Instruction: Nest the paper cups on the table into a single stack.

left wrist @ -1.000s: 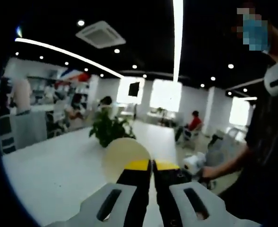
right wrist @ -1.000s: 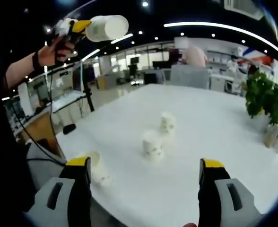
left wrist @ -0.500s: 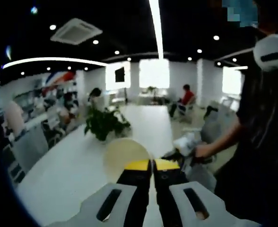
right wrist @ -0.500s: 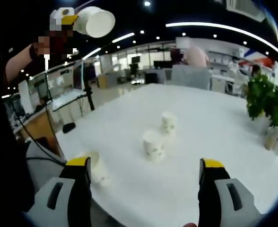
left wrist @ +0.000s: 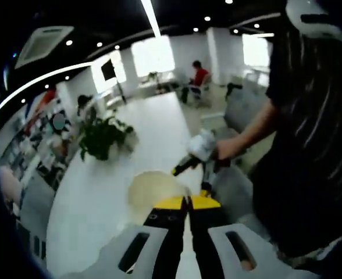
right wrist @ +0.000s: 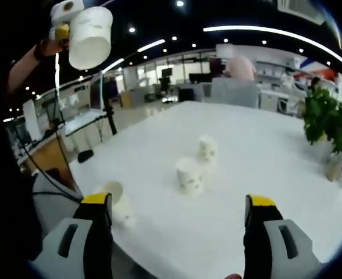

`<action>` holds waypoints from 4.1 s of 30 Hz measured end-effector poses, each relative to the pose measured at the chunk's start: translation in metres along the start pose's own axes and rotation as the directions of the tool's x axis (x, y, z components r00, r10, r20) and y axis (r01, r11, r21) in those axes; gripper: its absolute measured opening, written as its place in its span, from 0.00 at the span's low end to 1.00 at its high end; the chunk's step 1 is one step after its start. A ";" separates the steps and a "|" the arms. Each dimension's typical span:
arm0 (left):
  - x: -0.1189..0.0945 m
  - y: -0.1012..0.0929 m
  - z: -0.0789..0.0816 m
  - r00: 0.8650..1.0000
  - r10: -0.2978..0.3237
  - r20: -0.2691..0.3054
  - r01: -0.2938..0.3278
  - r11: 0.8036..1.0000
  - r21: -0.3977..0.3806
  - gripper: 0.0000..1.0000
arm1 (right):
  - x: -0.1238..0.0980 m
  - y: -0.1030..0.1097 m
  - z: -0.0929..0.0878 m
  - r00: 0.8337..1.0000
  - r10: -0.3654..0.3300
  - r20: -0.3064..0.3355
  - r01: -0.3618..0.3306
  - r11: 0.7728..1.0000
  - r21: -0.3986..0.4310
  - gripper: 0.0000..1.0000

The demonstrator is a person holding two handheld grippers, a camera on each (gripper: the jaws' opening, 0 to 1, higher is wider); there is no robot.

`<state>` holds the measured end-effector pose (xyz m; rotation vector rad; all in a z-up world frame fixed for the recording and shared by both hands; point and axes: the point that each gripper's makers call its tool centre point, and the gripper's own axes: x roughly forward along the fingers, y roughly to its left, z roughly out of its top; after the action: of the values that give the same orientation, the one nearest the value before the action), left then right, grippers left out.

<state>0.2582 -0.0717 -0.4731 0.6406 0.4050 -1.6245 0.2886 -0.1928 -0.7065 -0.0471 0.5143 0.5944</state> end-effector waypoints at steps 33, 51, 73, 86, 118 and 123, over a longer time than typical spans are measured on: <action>0.057 -0.065 -0.074 0.919 -0.112 -0.378 0.227 0.934 0.275 0.00 | -0.004 0.004 -0.010 1.000 0.011 -0.015 -0.011 1.000 0.006 0.92; 0.095 -0.061 -0.141 0.907 -0.108 -0.406 0.211 0.953 0.217 0.00 | -0.001 0.003 -0.015 0.999 0.022 -0.032 -0.021 1.000 0.019 0.92; 0.124 -0.064 -0.172 0.901 -0.139 -0.411 0.219 0.964 0.153 0.00 | -0.002 0.002 -0.019 0.998 0.030 -0.056 -0.030 1.000 0.007 0.91; 0.142 -0.069 -0.190 0.900 -0.141 -0.413 0.235 0.954 0.185 0.00 | -0.006 0.002 -0.025 0.997 0.025 -0.072 -0.024 1.000 0.003 0.90; 0.159 -0.080 -0.210 0.876 -0.191 -0.442 0.282 0.948 0.148 0.18 | -0.012 -0.003 -0.032 0.998 0.015 -0.062 -0.013 0.999 0.031 0.90; 0.155 -0.080 -0.209 0.882 -0.184 -0.435 0.264 0.955 0.132 0.17 | -0.012 -0.002 -0.029 0.998 0.015 -0.057 -0.014 0.999 0.030 0.90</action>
<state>0.2061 -0.0558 -0.7395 1.1313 0.6652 -1.7565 0.2676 -0.2063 -0.7262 -0.0320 0.5790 0.6008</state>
